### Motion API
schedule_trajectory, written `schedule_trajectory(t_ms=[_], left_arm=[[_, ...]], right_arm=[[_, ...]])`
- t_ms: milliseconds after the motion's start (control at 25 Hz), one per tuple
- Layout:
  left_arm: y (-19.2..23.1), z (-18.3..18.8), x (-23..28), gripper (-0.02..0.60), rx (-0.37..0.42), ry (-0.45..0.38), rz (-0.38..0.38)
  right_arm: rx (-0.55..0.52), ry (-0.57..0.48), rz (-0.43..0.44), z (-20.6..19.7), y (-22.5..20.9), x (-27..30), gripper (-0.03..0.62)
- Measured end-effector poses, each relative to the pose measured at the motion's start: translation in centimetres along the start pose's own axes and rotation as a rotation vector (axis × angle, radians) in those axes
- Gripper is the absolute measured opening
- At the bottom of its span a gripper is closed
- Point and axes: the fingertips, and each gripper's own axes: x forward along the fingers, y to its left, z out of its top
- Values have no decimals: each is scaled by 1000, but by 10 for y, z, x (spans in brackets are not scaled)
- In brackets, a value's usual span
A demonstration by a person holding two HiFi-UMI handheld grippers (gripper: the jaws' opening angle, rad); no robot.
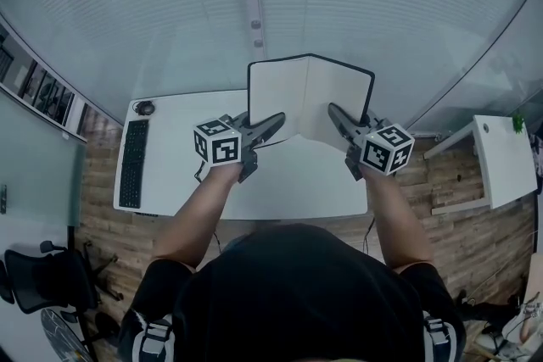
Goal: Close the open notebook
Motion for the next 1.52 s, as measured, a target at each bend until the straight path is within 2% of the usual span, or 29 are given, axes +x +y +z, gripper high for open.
schedule_trajectory(t_ms=[240,680,1120,1520], left_arm=[[-1,3,19,44,-7,2,-7],[4,-1,21,44,-17,7,-8],[9,-2,-8,44,-19,-3,-2],[58,11,-49,44,-33,-3,-22]], right_arm=[[10,0,-3,5,-18,-7,75],[37,5,-1,0,-19,-7,75],[26,19,13,-6,4,10,75],[20,39,-4,-10,22,71,75]])
